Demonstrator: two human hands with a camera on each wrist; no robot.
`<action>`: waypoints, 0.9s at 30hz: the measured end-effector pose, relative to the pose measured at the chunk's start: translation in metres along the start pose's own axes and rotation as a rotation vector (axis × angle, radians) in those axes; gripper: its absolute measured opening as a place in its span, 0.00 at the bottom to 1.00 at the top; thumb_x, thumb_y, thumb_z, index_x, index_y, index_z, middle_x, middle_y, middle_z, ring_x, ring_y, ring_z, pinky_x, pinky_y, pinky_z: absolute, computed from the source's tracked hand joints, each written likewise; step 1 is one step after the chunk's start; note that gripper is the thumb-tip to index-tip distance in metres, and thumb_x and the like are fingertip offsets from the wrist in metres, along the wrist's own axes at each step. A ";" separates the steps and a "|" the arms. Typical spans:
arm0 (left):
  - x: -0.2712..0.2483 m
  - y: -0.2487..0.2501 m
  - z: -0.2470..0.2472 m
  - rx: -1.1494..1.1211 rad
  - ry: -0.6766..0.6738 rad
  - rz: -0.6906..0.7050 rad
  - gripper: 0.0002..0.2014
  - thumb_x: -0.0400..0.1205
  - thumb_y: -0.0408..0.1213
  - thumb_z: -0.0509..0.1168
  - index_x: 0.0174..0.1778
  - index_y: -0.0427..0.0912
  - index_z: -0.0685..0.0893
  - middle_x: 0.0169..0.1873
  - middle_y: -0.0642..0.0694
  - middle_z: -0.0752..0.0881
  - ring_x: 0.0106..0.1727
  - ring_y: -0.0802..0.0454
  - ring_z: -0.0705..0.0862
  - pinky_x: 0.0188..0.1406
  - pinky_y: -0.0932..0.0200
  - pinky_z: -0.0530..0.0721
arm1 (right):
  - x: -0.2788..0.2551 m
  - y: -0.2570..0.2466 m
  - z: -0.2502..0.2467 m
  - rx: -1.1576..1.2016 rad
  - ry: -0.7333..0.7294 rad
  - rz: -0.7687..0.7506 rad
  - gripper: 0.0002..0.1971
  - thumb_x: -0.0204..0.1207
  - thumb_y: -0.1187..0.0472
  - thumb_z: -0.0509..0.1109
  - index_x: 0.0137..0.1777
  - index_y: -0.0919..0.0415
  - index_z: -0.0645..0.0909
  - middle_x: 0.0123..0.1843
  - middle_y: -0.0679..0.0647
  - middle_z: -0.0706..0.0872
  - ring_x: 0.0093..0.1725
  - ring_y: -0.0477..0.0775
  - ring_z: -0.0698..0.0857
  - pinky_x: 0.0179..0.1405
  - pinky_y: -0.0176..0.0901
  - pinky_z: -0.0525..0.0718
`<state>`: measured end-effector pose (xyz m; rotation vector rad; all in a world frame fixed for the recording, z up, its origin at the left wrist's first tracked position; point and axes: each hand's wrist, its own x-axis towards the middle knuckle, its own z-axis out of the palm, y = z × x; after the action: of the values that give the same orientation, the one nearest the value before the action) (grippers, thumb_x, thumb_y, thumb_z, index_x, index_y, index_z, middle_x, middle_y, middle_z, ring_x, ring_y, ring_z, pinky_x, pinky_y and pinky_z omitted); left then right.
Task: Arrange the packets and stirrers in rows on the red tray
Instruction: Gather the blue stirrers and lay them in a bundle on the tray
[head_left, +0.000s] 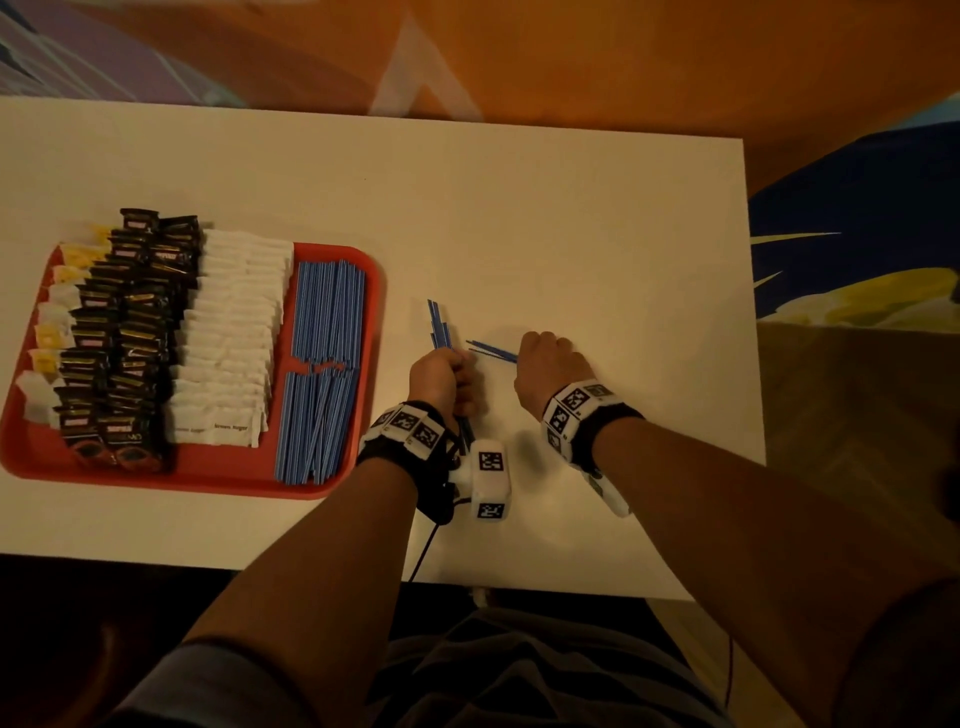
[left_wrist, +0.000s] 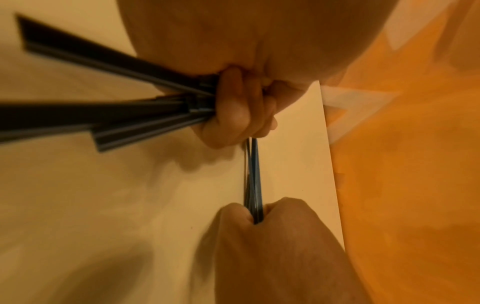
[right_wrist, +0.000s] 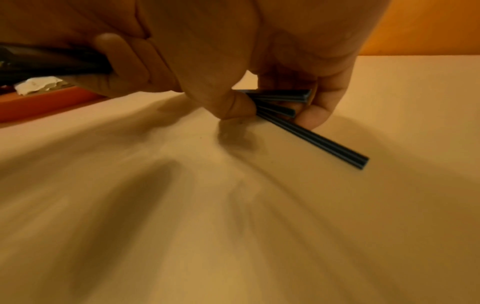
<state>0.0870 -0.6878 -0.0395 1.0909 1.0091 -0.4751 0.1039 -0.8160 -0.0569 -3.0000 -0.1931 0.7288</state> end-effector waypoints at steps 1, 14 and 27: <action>0.000 -0.001 -0.001 0.012 0.001 0.007 0.12 0.83 0.33 0.55 0.33 0.46 0.72 0.20 0.53 0.67 0.17 0.57 0.62 0.13 0.66 0.59 | 0.000 0.002 -0.001 0.026 -0.010 0.002 0.13 0.84 0.64 0.56 0.66 0.65 0.70 0.63 0.63 0.79 0.62 0.64 0.78 0.59 0.56 0.78; -0.005 -0.012 0.016 0.196 -0.151 0.091 0.27 0.77 0.65 0.69 0.49 0.41 0.84 0.27 0.51 0.75 0.23 0.54 0.73 0.20 0.61 0.73 | -0.023 -0.003 -0.037 0.642 -0.081 0.031 0.11 0.84 0.60 0.58 0.61 0.65 0.66 0.60 0.58 0.72 0.50 0.59 0.75 0.46 0.51 0.74; -0.032 0.019 0.053 0.044 -0.043 0.264 0.20 0.91 0.45 0.55 0.34 0.43 0.79 0.30 0.45 0.81 0.35 0.47 0.80 0.47 0.47 0.80 | -0.052 -0.008 -0.066 0.629 0.141 -0.185 0.17 0.84 0.64 0.58 0.72 0.64 0.72 0.65 0.62 0.72 0.56 0.60 0.78 0.55 0.50 0.78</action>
<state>0.1088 -0.7317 0.0026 1.2285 0.8054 -0.3071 0.0875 -0.8164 0.0259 -2.3822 -0.1884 0.4474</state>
